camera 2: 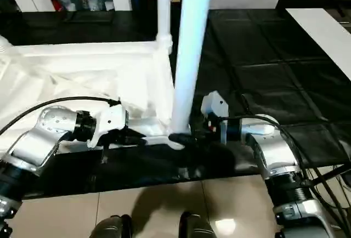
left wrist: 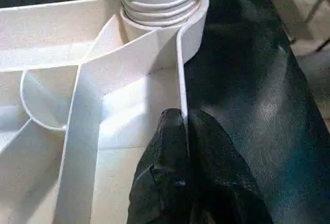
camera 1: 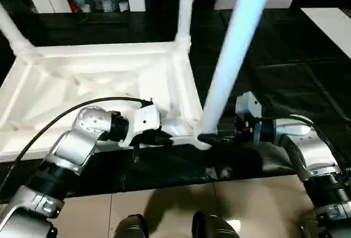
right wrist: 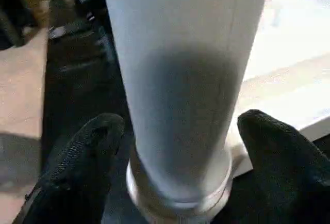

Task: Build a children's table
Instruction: Rotate leg to tighten

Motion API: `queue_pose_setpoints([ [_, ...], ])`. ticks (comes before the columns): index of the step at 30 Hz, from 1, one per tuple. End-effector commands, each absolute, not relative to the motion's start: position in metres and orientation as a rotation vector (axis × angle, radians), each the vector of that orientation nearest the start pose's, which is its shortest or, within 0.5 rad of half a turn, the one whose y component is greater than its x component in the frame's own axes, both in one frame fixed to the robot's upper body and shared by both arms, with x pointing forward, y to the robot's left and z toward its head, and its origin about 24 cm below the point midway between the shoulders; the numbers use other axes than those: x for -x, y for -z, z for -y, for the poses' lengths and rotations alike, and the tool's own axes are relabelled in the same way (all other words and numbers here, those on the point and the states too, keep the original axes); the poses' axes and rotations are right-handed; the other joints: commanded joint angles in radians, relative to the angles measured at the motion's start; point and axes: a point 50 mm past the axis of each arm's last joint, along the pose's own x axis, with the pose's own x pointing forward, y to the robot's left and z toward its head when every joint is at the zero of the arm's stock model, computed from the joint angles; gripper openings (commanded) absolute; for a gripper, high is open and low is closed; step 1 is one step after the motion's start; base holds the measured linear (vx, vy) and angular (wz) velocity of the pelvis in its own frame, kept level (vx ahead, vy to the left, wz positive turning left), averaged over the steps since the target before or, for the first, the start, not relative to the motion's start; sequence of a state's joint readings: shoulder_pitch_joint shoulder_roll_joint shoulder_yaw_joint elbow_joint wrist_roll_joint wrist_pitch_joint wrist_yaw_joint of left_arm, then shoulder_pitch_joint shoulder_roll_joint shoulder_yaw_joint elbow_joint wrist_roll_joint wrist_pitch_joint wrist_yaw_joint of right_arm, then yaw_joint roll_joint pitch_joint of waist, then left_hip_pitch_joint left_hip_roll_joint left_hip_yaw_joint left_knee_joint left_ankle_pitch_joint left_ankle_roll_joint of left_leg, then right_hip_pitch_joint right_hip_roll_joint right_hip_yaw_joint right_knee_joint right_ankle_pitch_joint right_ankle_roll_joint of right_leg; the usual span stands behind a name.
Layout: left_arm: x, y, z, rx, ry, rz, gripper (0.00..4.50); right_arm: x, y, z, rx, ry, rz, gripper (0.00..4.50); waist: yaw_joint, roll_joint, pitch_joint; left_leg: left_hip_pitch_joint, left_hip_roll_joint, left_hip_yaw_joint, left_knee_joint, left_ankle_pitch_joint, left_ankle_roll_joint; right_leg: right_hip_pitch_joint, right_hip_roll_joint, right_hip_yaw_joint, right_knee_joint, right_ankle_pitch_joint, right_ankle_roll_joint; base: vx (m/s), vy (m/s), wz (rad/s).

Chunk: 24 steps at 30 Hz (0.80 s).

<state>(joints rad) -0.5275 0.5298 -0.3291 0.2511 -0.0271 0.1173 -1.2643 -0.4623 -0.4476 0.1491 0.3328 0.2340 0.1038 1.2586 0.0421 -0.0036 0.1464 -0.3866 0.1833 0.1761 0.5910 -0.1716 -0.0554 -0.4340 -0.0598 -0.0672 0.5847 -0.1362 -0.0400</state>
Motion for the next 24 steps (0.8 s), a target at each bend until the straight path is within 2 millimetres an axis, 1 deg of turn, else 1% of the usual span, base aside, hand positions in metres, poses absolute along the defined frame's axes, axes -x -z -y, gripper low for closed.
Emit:
queue_pose_setpoints([
  [1,-0.298,-0.095,-0.137,-0.638,1.502,-0.308,0.0,-0.3,-0.09,0.156,0.23,-1.381,-0.171,3.51,-0.001,-0.002,-0.087,0.019,0.043,-0.009,-0.065,-0.174,0.098,0.066,-0.078,0.051,-0.067,-0.32,-0.208,0.0,0.0,0.0],
  [2,-0.298,-0.095,-0.137,-0.638,1.502,-0.308,0.0,-0.3,-0.09,0.156,0.23,-1.381,-0.171,3.4,-0.001,-0.001,-0.087,0.019,0.043,-0.009,-0.065,-0.175,0.096,0.066,-0.078,0.051,-0.067,-0.326,-0.206,0.0,0.0,0.0],
  [4,-0.299,-0.095,-0.136,-0.634,1.509,-0.307,0.0,-0.299,-0.09,0.155,0.228,-1.397,-0.17,3.4,0.001,-0.001,-0.088,0.019,0.044,-0.008,-0.064,-0.168,0.095,0.066,-0.077,0.051,-0.067,-0.323,-0.207,0.0,0.0,0.0],
  [5,-0.299,-0.095,-0.135,-0.632,1.513,-0.307,0.0,-0.299,-0.09,0.154,0.227,-1.41,-0.17,3.16,0.003,-0.002,-0.088,0.02,0.045,-0.009,-0.065,-0.163,0.095,0.066,-0.077,0.051,-0.065,-0.318,-0.208,0.0,0.0,0.0],
  [7,-0.299,-0.094,-0.135,-0.63,1.518,-0.306,0.0,-0.299,-0.09,0.154,0.227,-1.422,-0.172,3.09,0.004,-0.002,-0.088,0.019,0.045,-0.009,-0.065,-0.159,0.095,0.066,-0.077,0.051,-0.064,-0.311,-0.21,0.0,0.0,0.0],
  [10,-0.299,-0.094,-0.136,-0.627,1.522,-0.308,0.0,-0.298,-0.09,0.154,0.224,-1.433,-0.175,2.75,0.006,-0.002,-0.088,0.019,0.046,-0.008,-0.065,-0.162,0.097,0.065,-0.076,0.051,-0.064,-0.311,-0.211,0.0,0.0,0.0],
  [12,-0.299,-0.093,-0.137,-0.622,1.526,-0.312,0.0,-0.296,-0.089,0.154,0.22,-1.448,-0.183,2.67,0.008,-0.002,-0.088,0.02,0.046,-0.008,-0.065,-0.161,0.096,0.065,-0.077,0.051,-0.064,-0.314,-0.21,0.0,0.0,0.0],
  [17,-0.3,-0.092,-0.139,-0.623,1.523,-0.316,0.0,-0.293,-0.086,0.154,0.212,-1.463,-0.197,2.15,0.011,-0.001,-0.088,0.019,0.045,-0.008,-0.065,-0.161,0.095,0.066,-0.077,0.05,-0.064,-0.312,-0.208,0.0,0.0,0.0],
  [21,-0.3,-0.092,-0.138,-0.609,1.52,-0.314,0.0,-0.289,-0.081,0.151,0.191,-1.475,-0.206,2.05,0.012,-0.001,-0.087,0.02,0.045,-0.008,-0.065,-0.165,0.092,0.065,-0.076,0.051,-0.065,-0.321,-0.206,0.0,0.0,0.0],
  [23,-0.3,-0.092,-0.137,-0.6,1.52,-0.311,0.0,-0.286,-0.079,0.149,0.181,-1.481,-0.208,2.04,0.013,0.001,-0.087,0.02,0.046,-0.009,-0.066,-0.163,0.092,0.065,-0.076,0.051,-0.065,-0.318,-0.205,0.0,0.0,0.0],
  [24,-0.3,-0.092,-0.137,-0.591,1.517,-0.308,0.0,-0.284,-0.077,0.147,0.164,-1.48,-0.208,2.04,0.013,0.001,-0.086,0.02,0.046,-0.009,-0.066,-0.164,0.093,0.065,-0.075,0.05,-0.065,-0.317,-0.206,0.0,0.0,0.0],
])
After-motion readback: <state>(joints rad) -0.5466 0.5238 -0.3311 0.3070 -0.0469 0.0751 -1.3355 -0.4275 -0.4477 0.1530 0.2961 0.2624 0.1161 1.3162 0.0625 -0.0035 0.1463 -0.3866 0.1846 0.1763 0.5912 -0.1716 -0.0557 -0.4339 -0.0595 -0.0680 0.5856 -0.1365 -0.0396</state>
